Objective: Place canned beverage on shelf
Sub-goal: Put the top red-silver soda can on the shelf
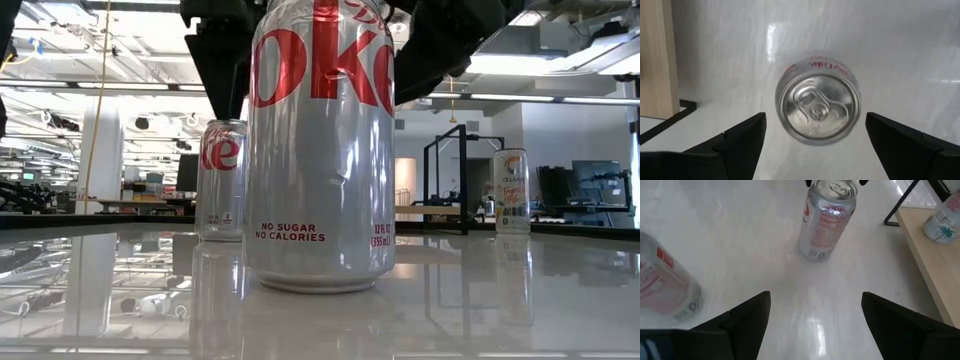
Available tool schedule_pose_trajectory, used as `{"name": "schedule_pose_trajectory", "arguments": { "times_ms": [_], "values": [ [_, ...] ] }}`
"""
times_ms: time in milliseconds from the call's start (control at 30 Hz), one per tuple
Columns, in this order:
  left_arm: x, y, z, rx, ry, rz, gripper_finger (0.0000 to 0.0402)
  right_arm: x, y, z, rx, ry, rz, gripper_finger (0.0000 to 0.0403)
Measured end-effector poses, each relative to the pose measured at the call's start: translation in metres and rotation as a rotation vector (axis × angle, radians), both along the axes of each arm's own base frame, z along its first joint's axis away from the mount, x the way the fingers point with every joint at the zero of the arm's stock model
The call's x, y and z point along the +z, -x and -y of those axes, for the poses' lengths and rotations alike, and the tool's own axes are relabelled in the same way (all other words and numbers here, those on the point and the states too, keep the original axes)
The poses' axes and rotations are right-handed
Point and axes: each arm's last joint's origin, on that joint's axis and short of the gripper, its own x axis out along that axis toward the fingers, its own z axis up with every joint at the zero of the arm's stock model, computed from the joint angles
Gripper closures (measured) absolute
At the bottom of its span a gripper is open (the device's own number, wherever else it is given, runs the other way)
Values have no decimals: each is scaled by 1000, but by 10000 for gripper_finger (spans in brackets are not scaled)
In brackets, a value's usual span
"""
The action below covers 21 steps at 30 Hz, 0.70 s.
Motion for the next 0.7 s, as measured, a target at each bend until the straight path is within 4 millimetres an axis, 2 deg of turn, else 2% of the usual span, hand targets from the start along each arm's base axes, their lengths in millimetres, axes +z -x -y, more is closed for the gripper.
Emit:
{"name": "schedule_pose_trajectory", "arguments": {
  "times_ms": [233, 400, 500, 700],
  "values": [
    [18, 19, 0, 17, -25, -14, 75, -6, -22, -6, 3, -40, 156, 67],
    [27, 42, 4, 48, -175, 39, 74, -15, -37, -10, 29, -20, 241, 67],
    [19, 64, 8, 97, -217, 105, 74, -18, -41, -11, 28, -25, 267, 67],
    [-20, 104, 16, 177, -150, 325, 74, -23, -45, -12, 13, -53, 273, 67]
  ]
}}
